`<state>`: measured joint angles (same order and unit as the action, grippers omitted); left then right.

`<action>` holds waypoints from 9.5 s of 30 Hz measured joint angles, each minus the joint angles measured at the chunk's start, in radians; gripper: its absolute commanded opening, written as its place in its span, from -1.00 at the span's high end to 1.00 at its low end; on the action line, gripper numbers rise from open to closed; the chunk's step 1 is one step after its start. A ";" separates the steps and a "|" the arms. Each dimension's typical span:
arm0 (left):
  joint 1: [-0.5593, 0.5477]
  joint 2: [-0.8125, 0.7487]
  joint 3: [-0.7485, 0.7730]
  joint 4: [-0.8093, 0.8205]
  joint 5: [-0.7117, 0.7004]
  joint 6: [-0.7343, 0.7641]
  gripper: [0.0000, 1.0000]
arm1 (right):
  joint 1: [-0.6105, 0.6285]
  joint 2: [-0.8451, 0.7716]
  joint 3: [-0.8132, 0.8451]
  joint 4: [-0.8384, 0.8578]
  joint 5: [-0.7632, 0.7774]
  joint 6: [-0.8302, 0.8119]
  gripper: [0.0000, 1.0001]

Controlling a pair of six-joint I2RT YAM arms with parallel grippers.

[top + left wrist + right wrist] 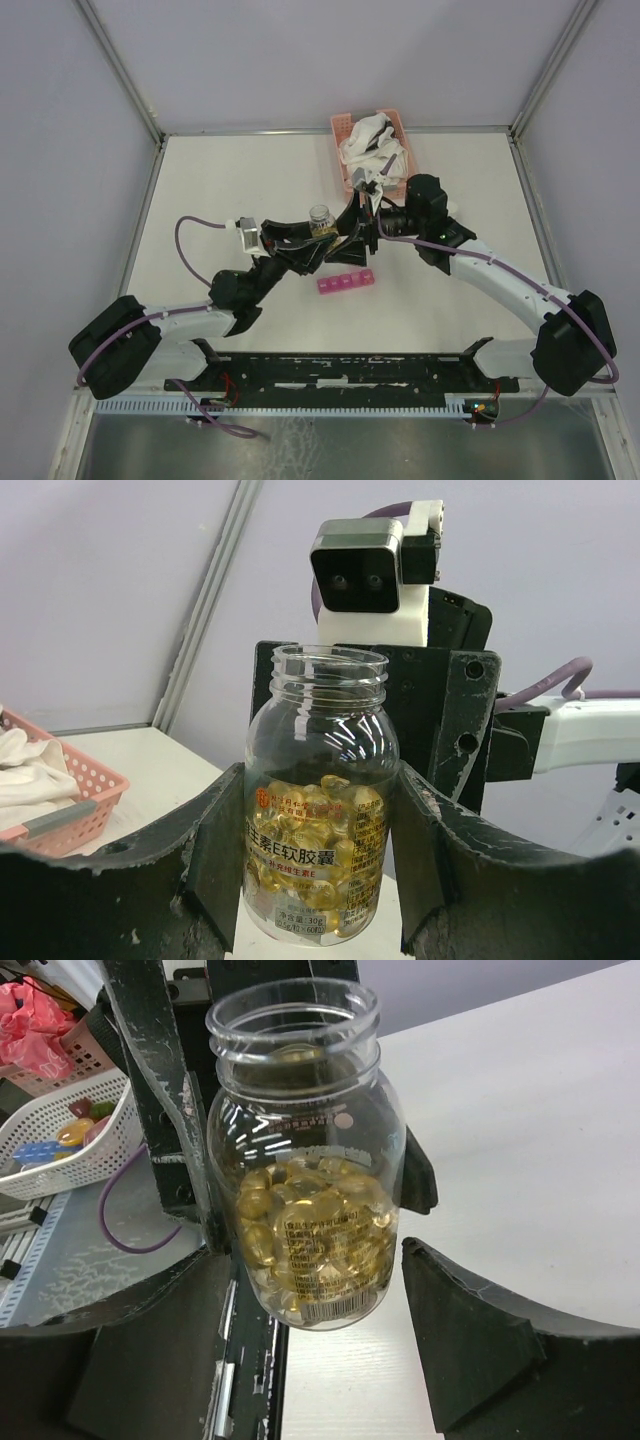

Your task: Sort the pills into containers

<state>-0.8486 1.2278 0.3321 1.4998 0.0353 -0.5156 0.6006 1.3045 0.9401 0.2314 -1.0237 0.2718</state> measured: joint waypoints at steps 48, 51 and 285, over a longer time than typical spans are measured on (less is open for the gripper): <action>0.010 -0.251 0.047 -0.379 0.026 -0.083 -0.64 | 0.017 -0.010 0.038 -0.253 -0.056 -0.235 0.72; 0.011 -0.240 0.064 -0.432 0.059 -0.082 -0.64 | 0.017 -0.010 0.042 -0.265 -0.060 -0.248 0.71; 0.097 -0.468 -0.309 -0.612 -0.522 0.024 -0.99 | -0.041 0.381 0.171 -1.032 0.664 -1.312 0.99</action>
<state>-0.7517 0.7601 0.0227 0.8883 -0.4866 -0.4911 0.5598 1.6859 1.1107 -0.8009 -0.3595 -1.0397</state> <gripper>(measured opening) 0.991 0.610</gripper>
